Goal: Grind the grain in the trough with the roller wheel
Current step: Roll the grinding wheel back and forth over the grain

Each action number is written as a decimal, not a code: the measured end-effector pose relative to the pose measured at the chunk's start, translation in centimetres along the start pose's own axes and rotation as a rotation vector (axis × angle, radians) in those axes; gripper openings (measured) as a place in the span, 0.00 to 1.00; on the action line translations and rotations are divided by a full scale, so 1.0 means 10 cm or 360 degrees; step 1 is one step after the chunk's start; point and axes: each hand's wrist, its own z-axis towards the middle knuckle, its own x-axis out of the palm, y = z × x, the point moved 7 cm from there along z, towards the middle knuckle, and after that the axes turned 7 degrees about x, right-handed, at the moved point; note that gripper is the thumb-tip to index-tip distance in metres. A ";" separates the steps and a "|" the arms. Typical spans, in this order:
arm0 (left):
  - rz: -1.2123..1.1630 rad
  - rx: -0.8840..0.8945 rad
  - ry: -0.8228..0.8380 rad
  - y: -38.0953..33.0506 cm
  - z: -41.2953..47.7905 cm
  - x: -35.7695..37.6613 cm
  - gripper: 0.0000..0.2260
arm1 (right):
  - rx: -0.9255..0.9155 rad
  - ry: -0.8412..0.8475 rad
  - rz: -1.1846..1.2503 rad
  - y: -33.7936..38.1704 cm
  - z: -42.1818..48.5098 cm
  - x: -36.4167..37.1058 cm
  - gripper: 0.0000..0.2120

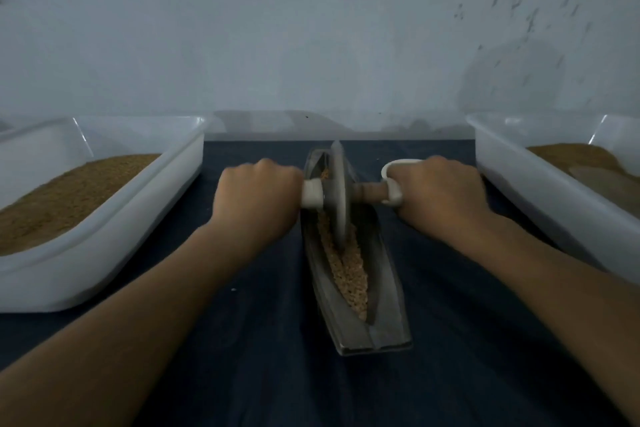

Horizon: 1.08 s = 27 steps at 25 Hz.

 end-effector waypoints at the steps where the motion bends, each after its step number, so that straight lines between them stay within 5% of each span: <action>1: 0.0015 -0.0023 0.0066 0.02 0.17 0.03 0.02 | 0.0090 0.0161 0.0046 0.01 0.15 0.10 0.07; 4: 0.0032 0.0016 0.0199 0.01 0.36 0.04 0.04 | 0.0128 0.0311 0.0076 0.01 0.24 0.19 0.08; 6: -0.0044 0.0041 0.0142 0.02 0.07 -0.01 0.03 | -0.0031 0.0066 -0.0050 0.00 0.00 0.01 0.10; 9: -0.0121 0.0247 -0.0090 -0.08 -0.46 -0.24 0.22 | -0.0246 -0.0156 0.0024 -0.05 -0.47 -0.26 0.10; 11: -0.0122 0.0279 -0.0192 -0.07 -0.50 -0.29 0.26 | -0.0262 -0.0179 0.0083 -0.09 -0.54 -0.30 0.10; 13: -0.0036 0.0151 -0.0042 -0.06 -0.38 -0.10 0.21 | -0.0143 -0.0189 -0.0062 -0.02 -0.36 -0.23 0.09; 17: -0.0129 -0.0098 0.0165 0.12 0.26 0.15 0.03 | 0.0051 0.0214 -0.0063 0.11 0.32 0.06 0.05; 20: -0.0222 -0.0041 0.0201 0.11 0.10 0.16 0.04 | -0.0049 0.0110 -0.0147 0.07 0.20 -0.02 0.09; 24: -0.0158 0.0249 -0.0172 -0.03 -0.46 -0.18 0.23 | -0.0323 -0.0411 0.0030 0.03 -0.45 -0.39 0.13; 27: -0.0088 0.0139 -0.0026 -0.02 -0.33 -0.07 0.20 | -0.0220 -0.0334 0.0007 0.05 -0.34 -0.31 0.11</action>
